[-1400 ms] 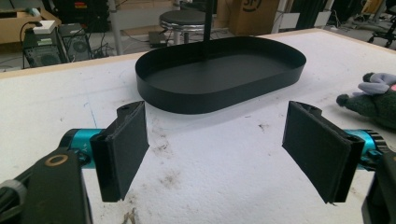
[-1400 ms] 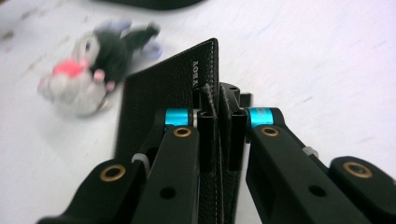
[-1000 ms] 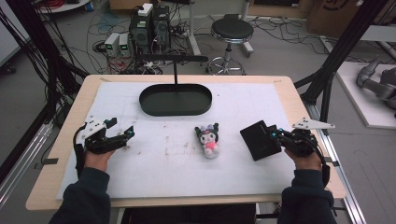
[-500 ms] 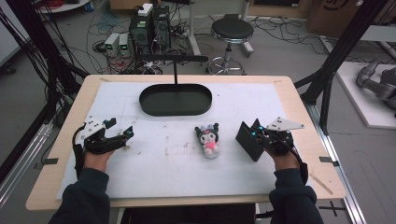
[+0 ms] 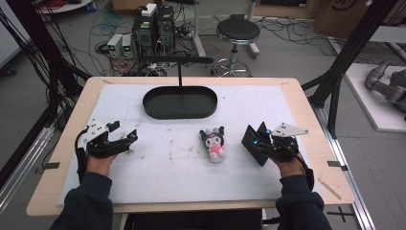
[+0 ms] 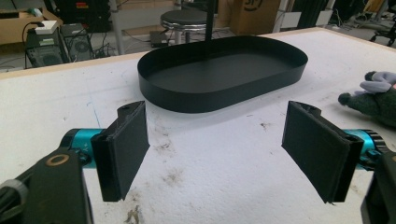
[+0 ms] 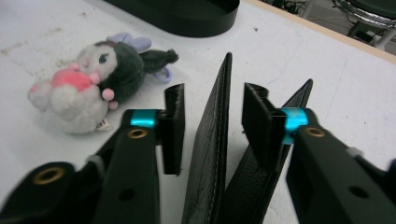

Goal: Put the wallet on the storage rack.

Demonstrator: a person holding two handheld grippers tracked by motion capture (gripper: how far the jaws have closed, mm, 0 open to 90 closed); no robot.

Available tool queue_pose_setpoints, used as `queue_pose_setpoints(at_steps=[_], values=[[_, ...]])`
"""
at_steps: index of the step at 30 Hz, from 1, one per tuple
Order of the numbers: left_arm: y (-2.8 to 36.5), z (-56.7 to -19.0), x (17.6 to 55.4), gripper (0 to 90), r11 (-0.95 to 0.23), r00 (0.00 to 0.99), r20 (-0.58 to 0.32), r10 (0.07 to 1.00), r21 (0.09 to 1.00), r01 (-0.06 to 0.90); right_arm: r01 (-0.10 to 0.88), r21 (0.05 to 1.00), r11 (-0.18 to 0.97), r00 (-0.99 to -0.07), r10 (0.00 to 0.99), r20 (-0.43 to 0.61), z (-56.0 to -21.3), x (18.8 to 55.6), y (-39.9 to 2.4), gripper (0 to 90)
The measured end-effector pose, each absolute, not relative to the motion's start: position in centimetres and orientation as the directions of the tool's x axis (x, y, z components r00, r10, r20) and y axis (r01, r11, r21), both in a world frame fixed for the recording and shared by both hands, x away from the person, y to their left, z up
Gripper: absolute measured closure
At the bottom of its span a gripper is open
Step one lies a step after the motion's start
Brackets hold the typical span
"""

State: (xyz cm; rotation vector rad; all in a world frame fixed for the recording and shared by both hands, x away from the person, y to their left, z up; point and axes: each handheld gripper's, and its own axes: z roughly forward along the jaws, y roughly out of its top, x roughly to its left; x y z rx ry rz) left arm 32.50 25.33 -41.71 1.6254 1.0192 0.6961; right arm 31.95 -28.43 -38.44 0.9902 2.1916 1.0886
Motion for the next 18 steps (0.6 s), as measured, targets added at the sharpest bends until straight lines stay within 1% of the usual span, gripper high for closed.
queue_pose_setpoints(at_steps=[1, 2, 4, 7, 9, 11, 12, 13, 14, 15, 16, 17, 18], values=[[25.33, -41.71, 32.50, 22.5, -0.091, 0.469, -0.051, 0.882, 0.958, 0.274, 0.379, 0.819, 0.431, -0.617, 0.777, -0.123, -38.45, 31.92, -28.33, 70.9], [25.34, -41.70, 32.48, 22.5, -0.091, 0.468, -0.050, 0.882, 0.957, 0.274, 0.377, 0.816, 0.439, -0.618, 0.775, -0.132, -38.43, 31.88, -28.23, 79.2], [25.34, -41.69, 32.47, 22.5, -0.091, 0.468, -0.050, 0.882, 0.957, 0.274, 0.374, 0.810, 0.452, -0.626, 0.767, -0.139, -38.38, 31.77, -28.09, 85.2], [25.33, -41.69, 32.46, 22.5, -0.091, 0.468, -0.050, 0.882, 0.957, 0.275, 0.368, 0.806, 0.464, -0.639, 0.756, -0.143, -38.30, 31.75, -28.03, 86.0], [25.34, -41.69, 32.45, 22.5, -0.092, 0.468, -0.049, 0.882, 0.957, 0.274, 0.364, 0.802, 0.473, -0.666, 0.735, -0.131, -38.19, 31.69, -27.92, 86.2], [25.33, -41.70, 32.47, 22.5, -0.092, 0.468, -0.050, 0.882, 0.957, 0.274, 0.357, 0.802, 0.479, -0.676, 0.725, -0.132, -38.21, 31.71, -27.90, 85.2], [25.33, -41.70, 32.47, 22.5, -0.092, 0.468, -0.050, 0.882, 0.957, 0.274, 0.360, 0.802, 0.476, -0.670, 0.731, -0.133, -38.22, 31.71, -27.90, 79.5], [25.33, -41.69, 32.46, 22.5, -0.093, 0.467, -0.048, 0.883, 0.957, 0.274, 0.359, 0.807, 0.469, -0.664, 0.736, -0.133, -38.27, 31.76, -27.93, 68.0], [25.32, -41.69, 32.46, 22.5, -0.093, 0.468, -0.049, 0.883, 0.957, 0.274, 0.360, 0.816, 0.453, -0.655, 0.745, -0.124, -38.30, 31.78, -28.00, 60.2], [25.32, -41.69, 32.46, 22.6, -0.093, 0.468, -0.049, 0.883, 0.957, 0.274, 0.360, 0.825, 0.436, -0.645, 0.755, -0.118, -38.29, 31.72, -28.07, 54.4], [25.33, -41.69, 32.45, 22.6, -0.093, 0.468, -0.049, 0.882, 0.957, 0.275, 0.360, 0.825, 0.436, -0.645, 0.755, -0.118, -38.29, 31.72, -28.07, 54.4], [25.36, -41.68, 32.45, 22.6, -0.093, 0.469, -0.049, 0.882, 0.957, 0.275, 0.344, 0.845, 0.411, -0.630, 0.768, -0.117, -38.12, 31.58, -28.30, 46.0], [25.38, -41.68, 32.45, 22.5, -0.094, 0.467, -0.048, 0.883, 0.957, 0.276, 0.331, 0.854, 0.402, -0.622, 0.773, -0.123, -38.03, 31.45, -28.39, 42.4]])
